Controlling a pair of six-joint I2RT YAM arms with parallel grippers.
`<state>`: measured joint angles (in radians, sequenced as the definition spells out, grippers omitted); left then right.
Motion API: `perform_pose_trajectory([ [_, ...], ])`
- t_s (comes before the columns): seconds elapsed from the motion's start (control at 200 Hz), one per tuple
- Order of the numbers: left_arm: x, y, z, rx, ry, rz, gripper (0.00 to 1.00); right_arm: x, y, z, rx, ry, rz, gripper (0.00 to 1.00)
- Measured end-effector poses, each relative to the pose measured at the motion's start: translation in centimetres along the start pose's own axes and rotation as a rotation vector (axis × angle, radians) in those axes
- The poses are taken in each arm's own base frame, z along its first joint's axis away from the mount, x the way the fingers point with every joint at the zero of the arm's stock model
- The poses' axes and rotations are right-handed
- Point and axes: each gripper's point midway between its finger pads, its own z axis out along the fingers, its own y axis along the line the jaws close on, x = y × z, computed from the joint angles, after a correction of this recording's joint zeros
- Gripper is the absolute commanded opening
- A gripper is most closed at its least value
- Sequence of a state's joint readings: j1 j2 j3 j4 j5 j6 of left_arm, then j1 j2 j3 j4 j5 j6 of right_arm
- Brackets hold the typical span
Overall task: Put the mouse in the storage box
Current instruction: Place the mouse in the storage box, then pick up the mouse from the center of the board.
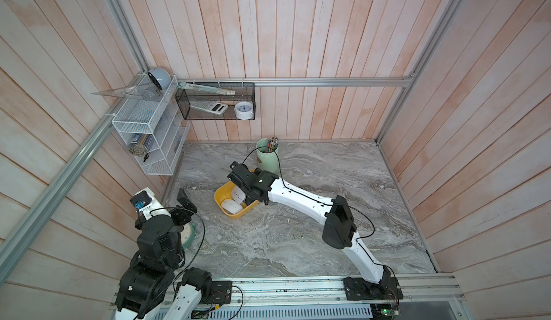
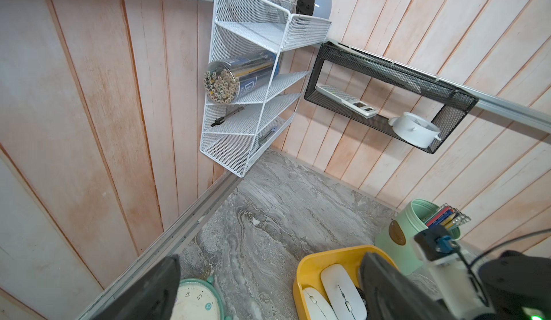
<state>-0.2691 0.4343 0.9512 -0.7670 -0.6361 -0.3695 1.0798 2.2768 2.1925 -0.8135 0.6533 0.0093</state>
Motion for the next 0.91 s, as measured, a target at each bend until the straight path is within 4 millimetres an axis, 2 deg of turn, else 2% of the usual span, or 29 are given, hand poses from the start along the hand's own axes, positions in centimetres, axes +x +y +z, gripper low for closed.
perform_pose_trajectory([
  [0.165, 0.8, -0.9, 0.9, 0.016, 0.042, 0.024, 1.0, 1.7, -2.3, -2.3, 0.016, -0.017, 0.056, 0.63],
  [0.315, 1.8, -2.1, 1.8, 0.04, 0.094, 0.051, 1.0, 4.7, -4.2, -3.9, 0.042, -0.018, 0.097, 0.63],
  [0.42, 2.8, -3.1, 2.6, 0.064, 0.144, 0.073, 1.0, 7.1, -6.2, -5.2, 0.071, -0.02, 0.139, 0.63],
  [0.75, 7.6, -6.9, 4.7, 0.165, 0.379, 0.091, 1.0, 14.7, -13.7, -8.6, 0.178, -0.037, 0.345, 0.64],
  [0.905, 11.0, -9.0, 5.2, 0.2, 0.52, 0.055, 1.0, 18.8, -17.5, -9.5, 0.223, -0.038, 0.489, 0.64],
])
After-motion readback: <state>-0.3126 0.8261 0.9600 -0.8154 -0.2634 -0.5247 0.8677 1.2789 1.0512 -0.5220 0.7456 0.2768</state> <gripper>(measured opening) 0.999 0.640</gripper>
